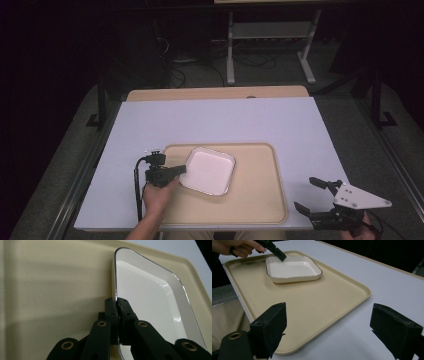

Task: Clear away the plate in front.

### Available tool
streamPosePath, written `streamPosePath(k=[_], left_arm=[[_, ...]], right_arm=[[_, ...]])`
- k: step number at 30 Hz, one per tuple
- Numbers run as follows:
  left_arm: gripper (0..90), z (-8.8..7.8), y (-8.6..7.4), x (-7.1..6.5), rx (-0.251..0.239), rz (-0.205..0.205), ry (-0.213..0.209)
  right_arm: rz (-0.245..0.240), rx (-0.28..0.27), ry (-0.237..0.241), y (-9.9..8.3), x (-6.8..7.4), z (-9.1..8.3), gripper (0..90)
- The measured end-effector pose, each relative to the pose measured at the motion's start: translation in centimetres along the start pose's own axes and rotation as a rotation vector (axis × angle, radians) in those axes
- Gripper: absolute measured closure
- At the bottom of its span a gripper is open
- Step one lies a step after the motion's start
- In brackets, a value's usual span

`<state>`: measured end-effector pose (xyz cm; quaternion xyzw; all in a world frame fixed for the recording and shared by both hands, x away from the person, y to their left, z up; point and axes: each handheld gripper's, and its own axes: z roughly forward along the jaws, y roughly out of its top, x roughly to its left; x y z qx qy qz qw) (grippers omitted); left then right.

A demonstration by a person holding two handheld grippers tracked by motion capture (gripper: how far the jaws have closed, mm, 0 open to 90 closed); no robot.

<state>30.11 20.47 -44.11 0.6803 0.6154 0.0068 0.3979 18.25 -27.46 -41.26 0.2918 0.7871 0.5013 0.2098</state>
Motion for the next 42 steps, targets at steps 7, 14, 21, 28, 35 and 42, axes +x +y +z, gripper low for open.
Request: streamPosePath(k=[7, 14, 21, 28, 35, 42], left_arm=[[80.9, -0.7, -0.8, -0.5, -0.008, 0.016, -0.009], [80.5, -1.5, -1.8, -0.9, 0.004, 0.059, 0.006], [80.7, -1.5, -2.7, -1.1, 0.033, 0.100, 0.020], [75.5, -1.9, -3.7, -1.7, 0.046, 0.130, -0.001], [71.6, -2.0, -4.6, -2.3, 0.052, 0.145, -0.020], [69.8, -2.2, -5.2, -2.6, 0.048, 0.146, -0.039]], right_arm=[[-0.002, -0.003, -0.001, 0.0, 0.0, -0.1, 12.9], [-0.005, -0.005, -0.003, 0.1, 0.1, -0.1, 12.9], [-0.006, -0.006, -0.005, 0.1, 0.1, -0.1, 12.9], [0.002, -0.007, -0.003, 0.1, 0.1, -0.1, 12.9], [-0.003, -0.007, -0.002, 0.1, 0.1, -0.1, 12.9], [0.000, -0.004, -0.002, 0.1, 0.1, -0.1, 12.9]])
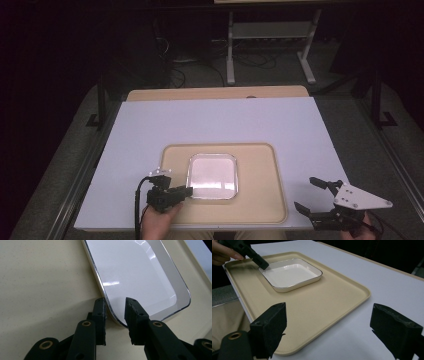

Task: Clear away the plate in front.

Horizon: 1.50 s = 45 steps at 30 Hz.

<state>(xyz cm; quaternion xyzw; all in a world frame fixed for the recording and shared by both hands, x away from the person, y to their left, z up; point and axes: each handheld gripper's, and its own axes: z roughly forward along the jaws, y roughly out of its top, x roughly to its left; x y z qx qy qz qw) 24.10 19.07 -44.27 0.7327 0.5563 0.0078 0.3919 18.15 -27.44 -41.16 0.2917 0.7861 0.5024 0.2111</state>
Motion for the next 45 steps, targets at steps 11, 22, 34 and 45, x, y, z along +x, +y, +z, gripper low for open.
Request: streamPosePath(k=[11, 22, 34, 45], left_arm=[[69.3, 0.2, -0.2, -0.2, -0.004, 0.007, -0.013], [71.7, 0.7, 0.1, -0.4, -0.008, 0.014, -0.020], [76.1, 0.7, 0.4, 0.2, -0.021, 0.012, -0.011], [64.2, -0.3, 0.3, 0.3, -0.068, 0.035, -0.006]], right_arm=[[0.000, 0.003, -0.004, 0.0, 0.0, 0.0, 12.9], [0.001, 0.004, -0.004, 0.0, 0.0, 0.0, 12.9], [0.002, 0.007, -0.004, 0.0, 0.0, 0.1, 12.9], [0.001, 0.009, -0.004, 0.0, 0.0, 0.1, 12.9]])
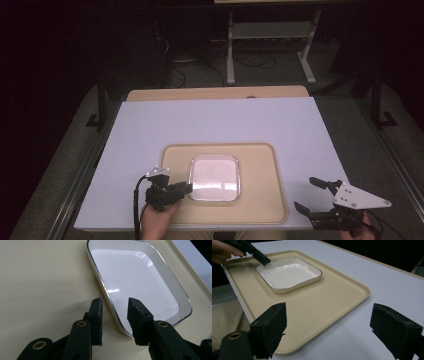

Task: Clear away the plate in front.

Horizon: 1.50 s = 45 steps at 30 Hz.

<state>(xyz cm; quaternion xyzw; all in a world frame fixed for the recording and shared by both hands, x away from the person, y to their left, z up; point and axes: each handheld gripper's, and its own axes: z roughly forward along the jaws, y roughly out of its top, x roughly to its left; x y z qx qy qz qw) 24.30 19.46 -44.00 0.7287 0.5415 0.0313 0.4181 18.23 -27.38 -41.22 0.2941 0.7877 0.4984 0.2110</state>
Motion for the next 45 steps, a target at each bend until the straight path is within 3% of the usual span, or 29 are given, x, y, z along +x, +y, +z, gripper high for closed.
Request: streamPosePath(k=[24, 41, 45], left_arm=[[54.1, -1.0, 1.9, -1.5, -0.064, 0.212, -0.077], [46.4, -2.3, 2.4, -2.5, -0.144, 0.411, -0.093], [43.8, -2.6, 2.5, -2.4, -0.154, 0.425, -0.108]], right_arm=[[0.032, 0.011, -0.023, -0.1, -0.3, 0.0, 12.9], [0.046, 0.013, -0.044, -0.2, -0.5, -0.1, 12.9], [0.048, 0.013, -0.048, -0.2, -0.5, -0.1, 12.9]])
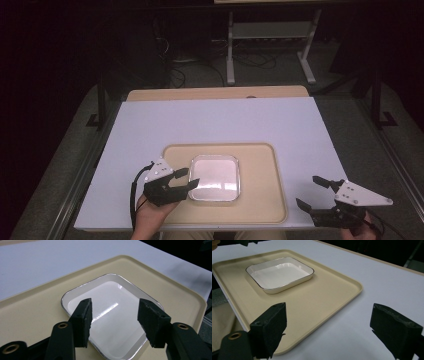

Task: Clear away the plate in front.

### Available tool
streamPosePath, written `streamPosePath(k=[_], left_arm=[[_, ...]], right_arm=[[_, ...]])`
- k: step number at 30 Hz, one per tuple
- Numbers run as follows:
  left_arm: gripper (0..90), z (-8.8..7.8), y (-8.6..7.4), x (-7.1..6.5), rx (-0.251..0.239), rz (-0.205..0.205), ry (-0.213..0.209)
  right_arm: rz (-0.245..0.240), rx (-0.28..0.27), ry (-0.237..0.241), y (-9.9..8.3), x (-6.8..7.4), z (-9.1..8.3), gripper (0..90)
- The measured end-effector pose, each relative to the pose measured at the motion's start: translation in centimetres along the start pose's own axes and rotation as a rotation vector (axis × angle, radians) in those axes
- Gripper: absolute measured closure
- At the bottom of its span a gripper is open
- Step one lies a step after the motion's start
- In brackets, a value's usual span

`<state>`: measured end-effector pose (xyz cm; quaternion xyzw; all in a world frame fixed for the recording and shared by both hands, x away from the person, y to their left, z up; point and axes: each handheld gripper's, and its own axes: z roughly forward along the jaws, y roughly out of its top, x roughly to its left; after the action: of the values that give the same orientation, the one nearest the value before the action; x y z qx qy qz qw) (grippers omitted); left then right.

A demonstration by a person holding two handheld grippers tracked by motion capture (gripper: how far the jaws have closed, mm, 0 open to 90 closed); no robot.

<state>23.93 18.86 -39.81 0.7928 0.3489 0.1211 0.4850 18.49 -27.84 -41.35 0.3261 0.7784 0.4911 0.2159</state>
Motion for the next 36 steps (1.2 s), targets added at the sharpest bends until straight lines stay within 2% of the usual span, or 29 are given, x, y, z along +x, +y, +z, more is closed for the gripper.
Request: streamPosePath(k=[6, 16, 25, 31, 36], left_arm=[[38.7, -0.5, 0.1, 0.2, -0.003, 0.034, 0.004], [35.2, -1.6, -0.1, 1.0, -0.014, 0.087, 0.025], [30.6, -2.7, -1.1, 2.0, -0.019, 0.094, 0.050], [29.1, -3.7, -1.7, 2.7, -0.041, 0.070, 0.060], [27.5, -4.2, -2.3, 2.8, -0.042, 0.074, 0.064]], right_arm=[[0.005, 0.000, -0.005, 0.0, -0.1, 0.0, 12.9], [0.004, 0.001, -0.010, -0.1, -0.1, 0.0, 12.9], [0.003, 0.002, -0.011, -0.1, -0.2, 0.0, 12.9], [0.003, 0.003, -0.012, -0.1, -0.2, 0.0, 12.9], [0.006, 0.004, -0.015, -0.1, -0.2, 0.0, 12.9]])
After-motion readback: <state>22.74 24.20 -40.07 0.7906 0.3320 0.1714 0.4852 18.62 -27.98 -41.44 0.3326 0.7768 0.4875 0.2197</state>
